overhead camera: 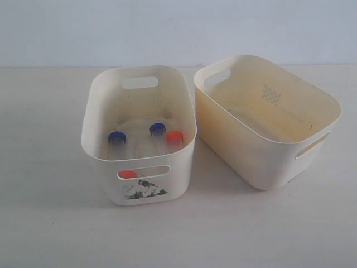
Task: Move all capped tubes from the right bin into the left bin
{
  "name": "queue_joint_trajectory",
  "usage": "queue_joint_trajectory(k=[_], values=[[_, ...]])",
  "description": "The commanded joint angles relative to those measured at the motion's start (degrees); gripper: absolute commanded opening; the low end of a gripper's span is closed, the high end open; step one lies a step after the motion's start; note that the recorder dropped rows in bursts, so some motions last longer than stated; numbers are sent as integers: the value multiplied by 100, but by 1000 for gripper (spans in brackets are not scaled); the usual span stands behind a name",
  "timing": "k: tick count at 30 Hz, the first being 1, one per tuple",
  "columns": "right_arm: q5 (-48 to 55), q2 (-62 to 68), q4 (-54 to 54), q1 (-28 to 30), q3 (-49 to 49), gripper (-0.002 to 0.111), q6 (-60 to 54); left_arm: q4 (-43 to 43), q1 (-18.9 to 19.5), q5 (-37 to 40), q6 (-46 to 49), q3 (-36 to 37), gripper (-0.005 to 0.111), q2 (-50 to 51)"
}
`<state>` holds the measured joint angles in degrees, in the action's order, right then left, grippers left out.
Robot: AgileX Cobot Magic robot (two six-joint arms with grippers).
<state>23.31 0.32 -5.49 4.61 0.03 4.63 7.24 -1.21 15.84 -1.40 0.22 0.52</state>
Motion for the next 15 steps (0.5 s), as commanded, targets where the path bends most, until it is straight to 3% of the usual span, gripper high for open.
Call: queue_joint_trajectory(k=[1, 8, 15], values=[[-142, -32, 386, -313, -3, 3, -69, -38, 6, -86, -66, -22, 4, -11], [-155, -32, 428, -931, -3, 3, -69, -38, 6, -86, -66, -22, 4, -11], [-155, -32, 428, -917, -3, 3, -69, -38, 6, -96, -66, -22, 4, -11]])
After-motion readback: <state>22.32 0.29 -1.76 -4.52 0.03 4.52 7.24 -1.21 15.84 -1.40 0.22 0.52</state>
